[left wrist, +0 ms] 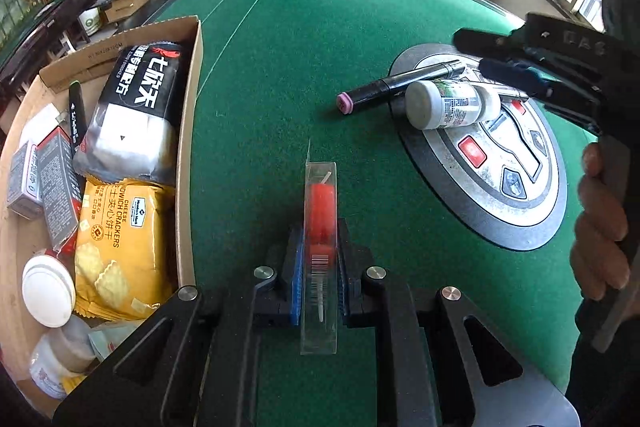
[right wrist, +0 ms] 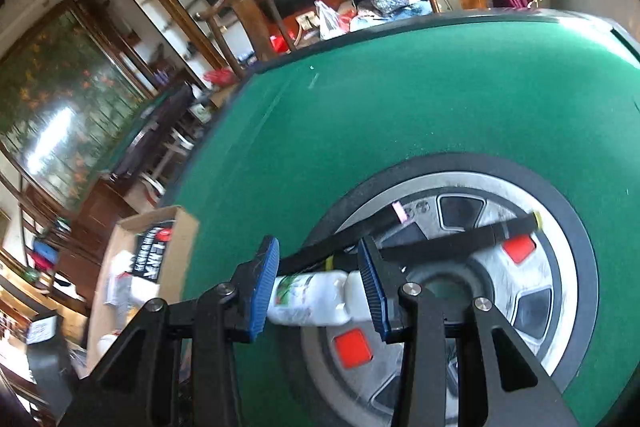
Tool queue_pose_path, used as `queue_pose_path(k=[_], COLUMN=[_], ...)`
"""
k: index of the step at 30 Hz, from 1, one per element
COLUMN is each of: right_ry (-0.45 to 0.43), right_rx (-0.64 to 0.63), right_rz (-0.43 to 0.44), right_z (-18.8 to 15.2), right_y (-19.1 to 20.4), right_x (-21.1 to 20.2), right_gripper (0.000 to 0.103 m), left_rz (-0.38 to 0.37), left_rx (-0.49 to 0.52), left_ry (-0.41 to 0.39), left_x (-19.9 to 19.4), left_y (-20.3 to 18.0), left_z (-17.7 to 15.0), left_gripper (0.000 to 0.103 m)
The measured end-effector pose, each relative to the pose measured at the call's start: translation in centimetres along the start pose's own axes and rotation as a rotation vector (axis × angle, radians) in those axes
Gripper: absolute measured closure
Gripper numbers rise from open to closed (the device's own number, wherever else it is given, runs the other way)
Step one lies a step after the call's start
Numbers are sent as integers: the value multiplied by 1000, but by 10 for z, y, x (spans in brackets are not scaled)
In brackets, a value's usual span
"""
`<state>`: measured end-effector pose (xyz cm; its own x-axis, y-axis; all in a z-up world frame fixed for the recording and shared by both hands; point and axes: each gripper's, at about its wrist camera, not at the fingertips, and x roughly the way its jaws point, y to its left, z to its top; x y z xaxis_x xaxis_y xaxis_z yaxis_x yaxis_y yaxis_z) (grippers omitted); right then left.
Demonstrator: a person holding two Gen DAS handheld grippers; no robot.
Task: Organize objects
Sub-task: 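Grasp the clear tube with red item with the left gripper while the right grasps the green-labelled white bottle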
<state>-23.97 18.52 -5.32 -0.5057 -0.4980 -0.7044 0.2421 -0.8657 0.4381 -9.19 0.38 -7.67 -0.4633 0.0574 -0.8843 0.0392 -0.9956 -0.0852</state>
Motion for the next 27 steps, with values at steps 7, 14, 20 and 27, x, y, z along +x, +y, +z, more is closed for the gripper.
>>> queue_pose_path(k=[7,14,20,27], right_ry=[166,118,30,28], right_rx=[-168,-191,-91,-75], right_rz=[98,-9,-6,-114], right_z=[-41,-50,-33,-19], right_y=[18,29,21,18], right_x=[-11,-17,-22,-4], right_gripper=[60,61,61,61], left_rz=[-20,-6,-13,-11], left_rx=[-14,-7,-14,-11], left_ry=[8,-1,0,-2], left_x=[-2,-1,1,1], left_y=[2,-4,-1,-1], left_z=[-1,0,3,2], left_gripper=[90,90,90,90])
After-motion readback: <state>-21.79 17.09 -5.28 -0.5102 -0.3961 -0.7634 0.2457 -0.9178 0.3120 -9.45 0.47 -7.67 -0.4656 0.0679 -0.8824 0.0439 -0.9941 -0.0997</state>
